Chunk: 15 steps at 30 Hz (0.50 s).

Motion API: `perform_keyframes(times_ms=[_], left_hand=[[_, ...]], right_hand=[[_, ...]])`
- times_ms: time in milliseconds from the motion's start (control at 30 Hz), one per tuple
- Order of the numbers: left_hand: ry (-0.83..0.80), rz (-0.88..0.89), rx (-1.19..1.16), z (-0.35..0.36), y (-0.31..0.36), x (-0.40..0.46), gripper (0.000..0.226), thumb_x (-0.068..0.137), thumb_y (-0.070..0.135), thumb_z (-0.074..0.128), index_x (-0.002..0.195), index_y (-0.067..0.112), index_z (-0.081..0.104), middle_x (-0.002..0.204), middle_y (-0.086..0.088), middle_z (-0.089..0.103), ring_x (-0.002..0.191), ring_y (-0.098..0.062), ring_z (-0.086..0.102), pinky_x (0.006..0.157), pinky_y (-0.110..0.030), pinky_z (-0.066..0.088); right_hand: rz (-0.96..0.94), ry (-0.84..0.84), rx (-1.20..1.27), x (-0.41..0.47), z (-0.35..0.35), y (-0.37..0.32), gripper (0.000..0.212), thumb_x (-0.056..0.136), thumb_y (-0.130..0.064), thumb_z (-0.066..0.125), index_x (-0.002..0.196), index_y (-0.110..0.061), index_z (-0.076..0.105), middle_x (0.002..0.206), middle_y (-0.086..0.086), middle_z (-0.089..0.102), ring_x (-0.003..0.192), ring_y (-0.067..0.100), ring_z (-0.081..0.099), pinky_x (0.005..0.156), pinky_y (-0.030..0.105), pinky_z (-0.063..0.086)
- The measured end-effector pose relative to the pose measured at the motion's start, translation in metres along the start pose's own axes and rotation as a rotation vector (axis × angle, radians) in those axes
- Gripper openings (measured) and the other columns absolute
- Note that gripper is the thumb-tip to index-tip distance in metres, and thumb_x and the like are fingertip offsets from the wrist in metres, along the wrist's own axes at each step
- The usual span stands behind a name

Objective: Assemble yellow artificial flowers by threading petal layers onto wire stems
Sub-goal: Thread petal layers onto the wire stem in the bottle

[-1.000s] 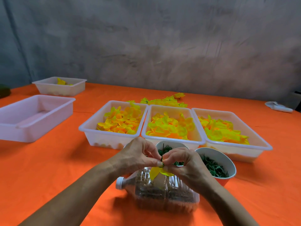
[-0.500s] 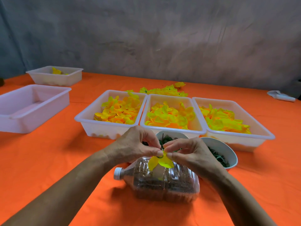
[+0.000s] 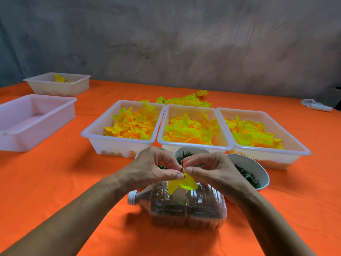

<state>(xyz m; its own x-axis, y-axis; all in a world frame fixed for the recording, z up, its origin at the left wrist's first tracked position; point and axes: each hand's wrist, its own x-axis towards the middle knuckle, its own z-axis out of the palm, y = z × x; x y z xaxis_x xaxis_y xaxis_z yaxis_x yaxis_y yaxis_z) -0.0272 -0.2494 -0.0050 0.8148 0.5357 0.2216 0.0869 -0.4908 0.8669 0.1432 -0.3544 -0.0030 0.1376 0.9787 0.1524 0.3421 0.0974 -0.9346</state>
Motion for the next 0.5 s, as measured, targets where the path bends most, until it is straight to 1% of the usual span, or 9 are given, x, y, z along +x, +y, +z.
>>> perform_keyframes(times_ms=[67, 133, 167, 267, 300, 367, 400, 433, 500], left_hand=[[0.007, 0.005, 0.022, 0.000, 0.000, 0.000, 0.004, 0.074, 0.013, 0.079, 0.075, 0.012, 0.075, 0.080, -0.006, 0.070, 0.082, -0.020, 0.067, 0.082, -0.040, 0.052], [0.019, 0.010, 0.035, 0.000, 0.001, 0.000, 0.005, 0.074, 0.013, 0.079, 0.076, 0.011, 0.076, 0.081, -0.005, 0.071, 0.085, -0.020, 0.067, 0.085, -0.042, 0.053], [0.028, 0.015, 0.032, 0.001, 0.001, -0.001, 0.006, 0.073, 0.014, 0.080, 0.077, 0.011, 0.076, 0.081, -0.004, 0.071, 0.085, -0.019, 0.067, 0.085, -0.042, 0.052], [0.050, 0.034, 0.032, 0.002, -0.002, -0.001, 0.007, 0.071, 0.015, 0.081, 0.075, 0.014, 0.077, 0.079, -0.002, 0.071, 0.083, -0.017, 0.067, 0.084, -0.042, 0.052], [0.054, 0.033, 0.032, 0.003, -0.002, -0.001, 0.006, 0.071, 0.015, 0.081, 0.075, 0.015, 0.076, 0.079, -0.001, 0.071, 0.083, -0.017, 0.067, 0.084, -0.042, 0.052], [0.055, 0.020, 0.028, 0.002, -0.002, -0.001, 0.007, 0.070, 0.015, 0.082, 0.073, 0.017, 0.076, 0.079, -0.001, 0.071, 0.083, -0.017, 0.066, 0.084, -0.043, 0.052], [0.047, 0.015, 0.027, 0.002, -0.002, 0.000, 0.008, 0.069, 0.015, 0.083, 0.073, 0.016, 0.076, 0.078, 0.000, 0.071, 0.083, -0.017, 0.066, 0.085, -0.044, 0.052], [0.035, 0.013, 0.028, 0.001, -0.001, 0.000, 0.009, 0.069, 0.016, 0.083, 0.074, 0.014, 0.076, 0.078, 0.001, 0.070, 0.083, -0.017, 0.066, 0.085, -0.044, 0.052], [0.013, 0.013, 0.026, 0.000, 0.003, 0.000, 0.012, 0.068, 0.018, 0.082, 0.075, 0.011, 0.076, 0.077, 0.001, 0.070, 0.082, -0.019, 0.066, 0.084, -0.045, 0.052]], right_hand=[[-0.005, -0.048, -0.045, -0.003, -0.004, -0.002, 0.013, 0.076, -0.019, 0.077, 0.088, -0.016, 0.076, 0.096, -0.002, 0.073, 0.084, 0.014, 0.067, 0.071, 0.025, 0.052], [-0.028, -0.049, -0.164, -0.006, -0.005, -0.003, 0.020, 0.070, -0.021, 0.082, 0.089, -0.023, 0.075, 0.096, -0.010, 0.073, 0.092, 0.003, 0.066, 0.081, 0.020, 0.051], [-0.038, -0.036, -0.204, -0.007, -0.004, -0.002, 0.023, 0.068, -0.019, 0.084, 0.088, -0.025, 0.074, 0.094, -0.010, 0.073, 0.092, 0.000, 0.065, 0.082, 0.017, 0.050], [-0.060, -0.033, -0.252, -0.009, -0.001, -0.001, 0.027, 0.067, -0.016, 0.085, 0.091, -0.024, 0.074, 0.097, -0.008, 0.072, 0.096, 0.000, 0.064, 0.083, 0.017, 0.050], [-0.055, -0.051, -0.221, -0.008, -0.004, -0.002, 0.027, 0.067, -0.019, 0.085, 0.092, -0.025, 0.075, 0.099, -0.008, 0.072, 0.097, 0.001, 0.064, 0.082, 0.018, 0.051], [-0.024, -0.048, -0.042, 0.000, -0.011, -0.005, 0.021, 0.068, -0.025, 0.082, 0.089, -0.027, 0.076, 0.099, -0.008, 0.073, 0.095, 0.007, 0.067, 0.079, 0.022, 0.054], [-0.021, 0.004, 0.012, 0.009, -0.014, -0.005, 0.017, 0.071, -0.026, 0.079, 0.087, -0.026, 0.077, 0.097, -0.006, 0.074, 0.094, 0.011, 0.069, 0.079, 0.025, 0.055], [-0.029, 0.083, -0.007, 0.021, -0.017, -0.003, 0.012, 0.075, -0.024, 0.076, 0.086, -0.024, 0.077, 0.096, -0.005, 0.074, 0.094, 0.012, 0.069, 0.082, 0.029, 0.056], [-0.029, 0.228, -0.227, 0.052, -0.021, 0.004, 0.010, 0.083, -0.019, 0.070, 0.091, -0.020, 0.076, 0.102, -0.004, 0.072, 0.102, 0.012, 0.065, 0.093, 0.034, 0.051]])
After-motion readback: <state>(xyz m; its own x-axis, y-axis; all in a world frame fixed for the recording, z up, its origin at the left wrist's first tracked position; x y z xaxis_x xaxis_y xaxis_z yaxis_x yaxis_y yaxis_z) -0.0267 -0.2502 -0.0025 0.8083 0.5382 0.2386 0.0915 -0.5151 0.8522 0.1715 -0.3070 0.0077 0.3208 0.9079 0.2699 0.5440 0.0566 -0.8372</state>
